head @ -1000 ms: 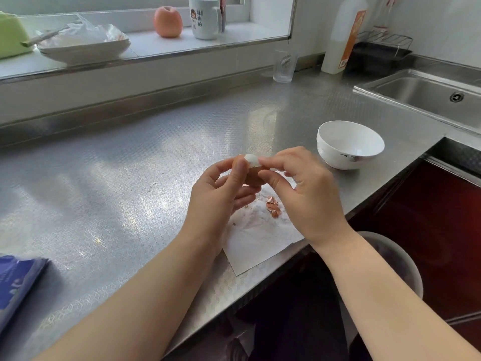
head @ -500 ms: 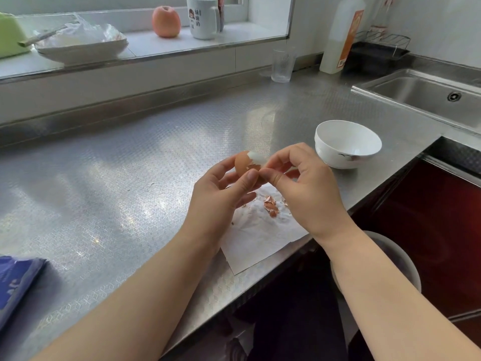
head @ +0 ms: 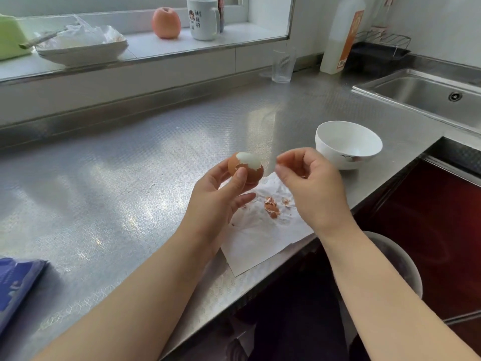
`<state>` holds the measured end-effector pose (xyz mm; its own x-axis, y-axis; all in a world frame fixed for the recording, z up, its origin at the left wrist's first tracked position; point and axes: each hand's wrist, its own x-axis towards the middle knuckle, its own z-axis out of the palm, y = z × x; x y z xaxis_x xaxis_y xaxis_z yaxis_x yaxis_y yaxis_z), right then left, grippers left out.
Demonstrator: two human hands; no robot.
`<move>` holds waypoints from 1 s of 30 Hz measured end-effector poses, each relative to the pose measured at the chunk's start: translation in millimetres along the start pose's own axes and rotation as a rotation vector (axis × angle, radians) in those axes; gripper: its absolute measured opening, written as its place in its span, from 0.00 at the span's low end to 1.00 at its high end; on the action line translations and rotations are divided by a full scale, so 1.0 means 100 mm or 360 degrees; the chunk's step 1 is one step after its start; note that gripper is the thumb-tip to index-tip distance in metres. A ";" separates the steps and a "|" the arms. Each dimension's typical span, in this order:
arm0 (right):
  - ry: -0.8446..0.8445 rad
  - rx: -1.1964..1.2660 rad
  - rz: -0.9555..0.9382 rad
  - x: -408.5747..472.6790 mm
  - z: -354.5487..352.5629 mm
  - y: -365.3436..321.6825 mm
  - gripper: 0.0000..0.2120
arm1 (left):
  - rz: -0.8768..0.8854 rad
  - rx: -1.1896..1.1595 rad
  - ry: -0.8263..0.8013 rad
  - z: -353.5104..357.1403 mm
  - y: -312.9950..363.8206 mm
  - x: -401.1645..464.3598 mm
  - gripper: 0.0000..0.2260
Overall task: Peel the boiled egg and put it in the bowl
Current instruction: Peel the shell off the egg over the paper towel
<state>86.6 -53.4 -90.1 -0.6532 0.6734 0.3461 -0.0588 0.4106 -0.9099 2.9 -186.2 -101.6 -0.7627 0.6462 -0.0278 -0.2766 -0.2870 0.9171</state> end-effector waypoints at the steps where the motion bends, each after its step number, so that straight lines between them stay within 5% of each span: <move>1: -0.0140 -0.0201 -0.0031 -0.03 -0.01 0.02 0.07 | -0.0005 -0.0019 0.0024 0.00 0.00 0.00 0.15; 5: -0.0265 -0.0835 -0.0228 -0.13 -0.04 0.09 0.07 | -0.0010 -0.0104 0.0127 0.01 0.00 0.01 0.15; 8: -0.0045 -0.0618 -0.0339 -0.07 -0.06 0.04 0.06 | -0.0015 -0.0077 0.0078 0.02 0.01 -0.01 0.12; 13: -0.0207 -0.0417 -0.0473 -0.05 0.05 -0.01 0.13 | -0.0035 -0.0065 -0.0008 0.02 0.01 -0.02 0.12; 18: -0.0080 -0.0350 -0.0499 -0.06 0.09 0.00 0.07 | 0.0027 -0.0019 -0.0031 0.01 0.02 -0.01 0.20; 30: -0.0269 -0.0319 -0.0411 0.00 0.02 -0.03 0.04 | 0.0057 0.0163 0.0023 0.02 -0.01 -0.01 0.30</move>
<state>84.9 -56.0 -88.3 -0.7527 0.4274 0.5008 -0.1002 0.6774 -0.7287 5.0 -185.2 -101.2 -0.7795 0.6264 0.0010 -0.1880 -0.2354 0.9535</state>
